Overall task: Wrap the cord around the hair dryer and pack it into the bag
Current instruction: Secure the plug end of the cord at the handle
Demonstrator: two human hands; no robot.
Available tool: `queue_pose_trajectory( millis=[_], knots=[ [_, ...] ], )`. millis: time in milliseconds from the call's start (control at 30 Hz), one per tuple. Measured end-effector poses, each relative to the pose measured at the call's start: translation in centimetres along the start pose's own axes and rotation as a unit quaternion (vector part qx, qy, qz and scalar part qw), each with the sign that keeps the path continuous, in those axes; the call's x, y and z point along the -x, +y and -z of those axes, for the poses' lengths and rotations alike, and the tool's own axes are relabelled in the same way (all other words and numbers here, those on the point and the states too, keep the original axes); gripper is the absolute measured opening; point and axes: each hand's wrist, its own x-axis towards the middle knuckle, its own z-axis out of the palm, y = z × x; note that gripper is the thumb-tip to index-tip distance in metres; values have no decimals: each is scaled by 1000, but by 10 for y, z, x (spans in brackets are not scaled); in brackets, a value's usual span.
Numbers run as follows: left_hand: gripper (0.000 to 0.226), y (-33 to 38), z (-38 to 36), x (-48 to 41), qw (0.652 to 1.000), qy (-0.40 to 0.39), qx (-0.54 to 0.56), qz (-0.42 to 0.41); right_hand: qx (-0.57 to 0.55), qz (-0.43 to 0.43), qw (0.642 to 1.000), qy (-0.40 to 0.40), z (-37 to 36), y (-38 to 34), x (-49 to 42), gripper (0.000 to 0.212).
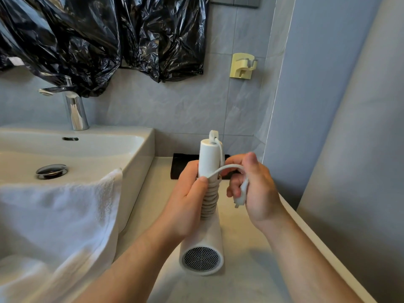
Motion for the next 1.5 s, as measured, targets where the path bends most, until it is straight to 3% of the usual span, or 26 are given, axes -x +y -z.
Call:
queue_pose_trajectory(
  millis=[133, 267, 467, 667, 833, 967, 1100, 1267, 1500],
  knots=[
    [47, 5, -9, 6, 999, -1, 40, -3, 89, 66, 991, 77, -2, -5, -1, 22],
    [55, 8, -11, 5, 996, 17, 91, 1, 86, 90, 992, 37, -6, -6, 3, 15],
    [48, 8, -13, 5, 998, 30, 48, -8, 107, 135, 984, 36, -1, -13, 4, 7],
    [41, 5, -9, 3, 998, 35, 45, -12, 253, 201, 944, 64, -2, -7, 5, 6],
    [56, 6, -12, 4, 998, 22, 59, -21, 200, 142, 969, 36, 0, -6, 1, 13],
    [52, 12, -14, 3, 999, 28, 30, -34, 138, 95, 986, 17, -3, -9, 1, 9],
    [41, 13, -12, 3, 999, 33, 15, -16, 216, 100, 971, 16, 3, -12, 1, 9],
    [29, 12, -9, 6, 998, 44, 39, -20, 240, 102, 965, -37, 4, -15, 2, 28],
    [31, 17, -9, 6, 997, 17, 19, -69, 313, 168, 934, -31, 4, -14, 6, 11]
  ],
)
